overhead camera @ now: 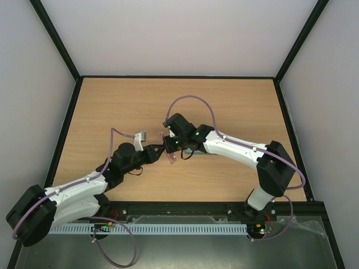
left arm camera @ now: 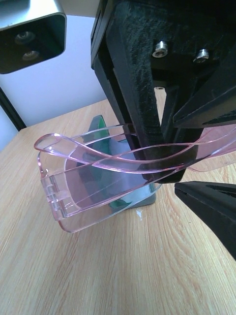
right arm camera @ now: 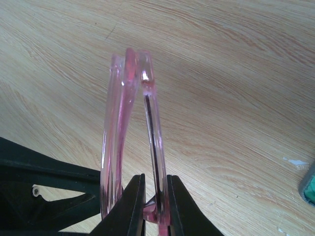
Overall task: Organize the sunglasses
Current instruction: Adjust the sunglasses.
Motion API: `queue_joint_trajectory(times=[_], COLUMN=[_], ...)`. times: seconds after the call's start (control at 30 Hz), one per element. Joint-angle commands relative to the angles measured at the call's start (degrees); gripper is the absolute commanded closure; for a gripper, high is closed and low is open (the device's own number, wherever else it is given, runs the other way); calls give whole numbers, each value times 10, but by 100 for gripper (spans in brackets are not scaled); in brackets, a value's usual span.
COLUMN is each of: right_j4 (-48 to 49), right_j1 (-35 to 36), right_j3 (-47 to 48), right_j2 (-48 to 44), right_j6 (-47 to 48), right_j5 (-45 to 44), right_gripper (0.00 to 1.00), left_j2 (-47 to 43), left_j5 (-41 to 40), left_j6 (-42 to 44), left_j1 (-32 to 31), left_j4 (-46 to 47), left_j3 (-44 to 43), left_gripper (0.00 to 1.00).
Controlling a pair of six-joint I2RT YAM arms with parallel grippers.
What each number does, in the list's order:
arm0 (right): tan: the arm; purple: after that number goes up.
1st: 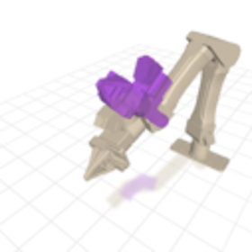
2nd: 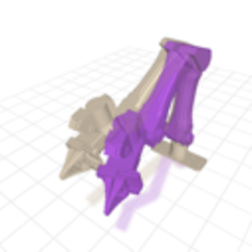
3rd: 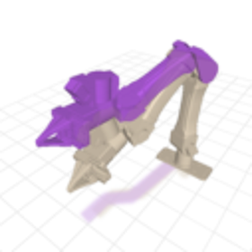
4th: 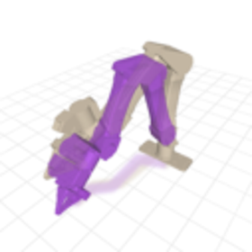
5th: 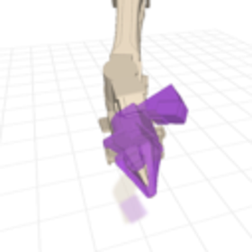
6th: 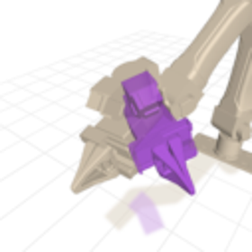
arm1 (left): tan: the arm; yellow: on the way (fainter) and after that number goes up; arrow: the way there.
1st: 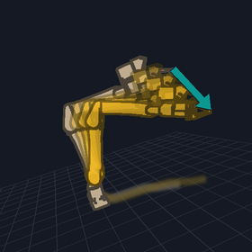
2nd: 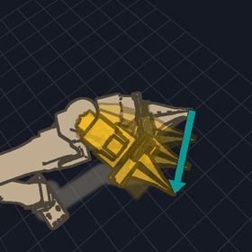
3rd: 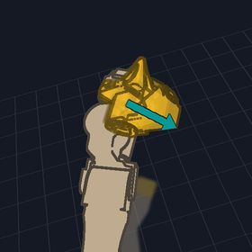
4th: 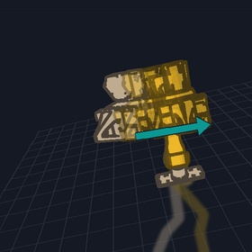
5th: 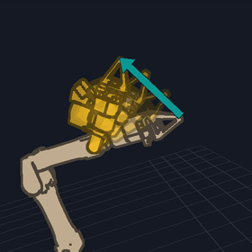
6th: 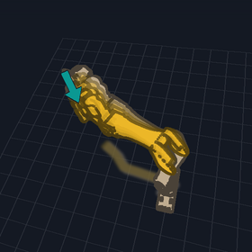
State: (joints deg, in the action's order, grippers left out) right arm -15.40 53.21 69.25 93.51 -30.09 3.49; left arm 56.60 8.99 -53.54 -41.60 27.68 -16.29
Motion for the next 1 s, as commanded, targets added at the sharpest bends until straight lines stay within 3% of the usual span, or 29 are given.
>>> queue_joint_trajectory(times=[0.0,0.7,0.83,0.97], right_j4=[3,7,10,11], right_j1=[6,13,13,13], right_j3=[13,13,11,11], right_j2=[-12,-28,-34,-32], right_j6=[-8,-11,-12,-14], right_j5=[13,28,38,50], right_gripper=[98,99,99,99], left_j2=[17,25,16,3], left_j5=[3,-21,-26,-30], left_j6=[-3,-10,-6,-5], left_j1=[-3,-3,-3,-3], left_j4=[30,40,31,26], left_j3=[1,5,7,10], left_gripper=[68,88,88,83])
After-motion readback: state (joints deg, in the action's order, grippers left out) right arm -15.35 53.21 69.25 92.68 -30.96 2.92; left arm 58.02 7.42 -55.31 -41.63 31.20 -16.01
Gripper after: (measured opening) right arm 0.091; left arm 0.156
